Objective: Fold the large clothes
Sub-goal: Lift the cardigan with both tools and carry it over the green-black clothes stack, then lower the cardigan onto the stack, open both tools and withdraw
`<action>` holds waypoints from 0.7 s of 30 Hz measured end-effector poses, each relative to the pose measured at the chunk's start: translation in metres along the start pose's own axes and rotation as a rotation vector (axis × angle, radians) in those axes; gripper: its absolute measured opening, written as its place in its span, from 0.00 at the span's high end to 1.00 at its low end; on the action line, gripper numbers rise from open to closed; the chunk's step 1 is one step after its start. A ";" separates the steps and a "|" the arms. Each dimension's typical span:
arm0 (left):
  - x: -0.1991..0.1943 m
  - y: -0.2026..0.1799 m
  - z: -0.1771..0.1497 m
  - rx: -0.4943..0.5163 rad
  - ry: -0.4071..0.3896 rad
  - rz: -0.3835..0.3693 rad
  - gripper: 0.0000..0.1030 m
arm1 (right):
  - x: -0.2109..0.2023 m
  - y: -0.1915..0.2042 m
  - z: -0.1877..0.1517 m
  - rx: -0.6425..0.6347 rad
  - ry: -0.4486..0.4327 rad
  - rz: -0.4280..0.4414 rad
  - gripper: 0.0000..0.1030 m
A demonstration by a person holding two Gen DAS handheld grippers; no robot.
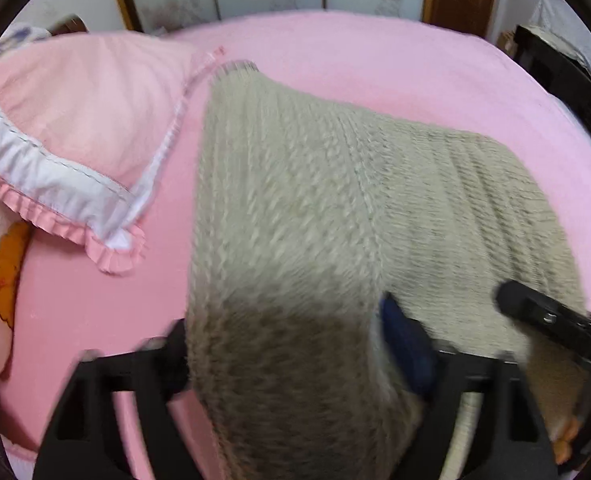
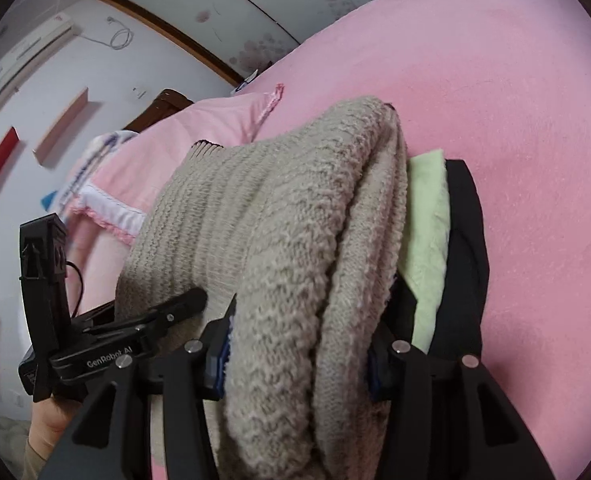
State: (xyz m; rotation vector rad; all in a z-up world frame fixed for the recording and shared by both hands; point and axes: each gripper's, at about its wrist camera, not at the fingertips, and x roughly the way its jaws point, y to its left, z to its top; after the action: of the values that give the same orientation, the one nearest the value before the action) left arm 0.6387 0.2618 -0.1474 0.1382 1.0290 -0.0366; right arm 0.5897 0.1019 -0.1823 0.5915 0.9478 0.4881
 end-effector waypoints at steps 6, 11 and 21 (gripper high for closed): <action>0.011 0.023 -0.016 -0.038 -0.081 -0.059 0.00 | 0.012 0.000 -0.011 -0.075 -0.018 -0.011 0.42; 0.007 0.013 -0.019 0.012 -0.140 0.026 0.00 | 0.020 0.000 -0.014 -0.060 -0.056 -0.002 0.39; 0.004 0.014 -0.028 0.030 -0.198 0.055 0.00 | 0.011 -0.006 -0.019 -0.123 -0.051 -0.018 0.34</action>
State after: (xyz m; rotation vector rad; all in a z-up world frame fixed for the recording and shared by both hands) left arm 0.6184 0.2789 -0.1632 0.1863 0.8264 -0.0154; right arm 0.5792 0.1095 -0.2013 0.4817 0.8674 0.5093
